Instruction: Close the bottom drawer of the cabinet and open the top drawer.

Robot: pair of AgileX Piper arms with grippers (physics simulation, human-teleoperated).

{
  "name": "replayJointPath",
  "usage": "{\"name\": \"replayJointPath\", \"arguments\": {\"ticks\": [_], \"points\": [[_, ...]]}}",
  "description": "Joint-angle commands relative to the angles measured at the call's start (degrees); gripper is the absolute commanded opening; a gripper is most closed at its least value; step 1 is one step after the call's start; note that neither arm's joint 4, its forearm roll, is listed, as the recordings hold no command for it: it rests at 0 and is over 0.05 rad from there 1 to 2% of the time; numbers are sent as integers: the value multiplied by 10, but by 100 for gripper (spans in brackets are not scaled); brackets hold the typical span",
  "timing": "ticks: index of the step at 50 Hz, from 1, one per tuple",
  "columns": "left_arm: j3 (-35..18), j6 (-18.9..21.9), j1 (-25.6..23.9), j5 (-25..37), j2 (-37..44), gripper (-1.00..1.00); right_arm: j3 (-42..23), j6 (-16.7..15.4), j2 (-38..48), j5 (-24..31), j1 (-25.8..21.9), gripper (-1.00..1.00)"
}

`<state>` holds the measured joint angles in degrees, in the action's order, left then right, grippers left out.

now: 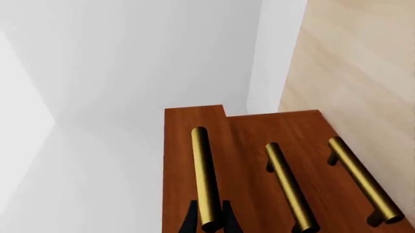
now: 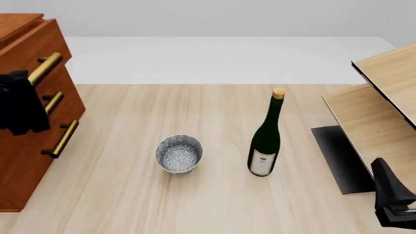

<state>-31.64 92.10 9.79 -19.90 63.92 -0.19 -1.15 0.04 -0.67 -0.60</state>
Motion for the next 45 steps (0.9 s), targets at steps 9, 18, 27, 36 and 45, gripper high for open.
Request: {"name": "replayJointPath", "arguments": {"ticks": [9,18,27,36,45], "points": [[0,24,-43,-30,14,-100,0,5,0,1,1,100],[5,31,-59,-36,17,-100,0,6,0,1,4,100],[8,40,-68,-47,26,-100,0,8,0,1,5,100],[11,41,-78,-41,20,-100,0,8,0,1,6,100],[12,42,-78,-38,17,-100,0,8,0,1,5,100]]}}
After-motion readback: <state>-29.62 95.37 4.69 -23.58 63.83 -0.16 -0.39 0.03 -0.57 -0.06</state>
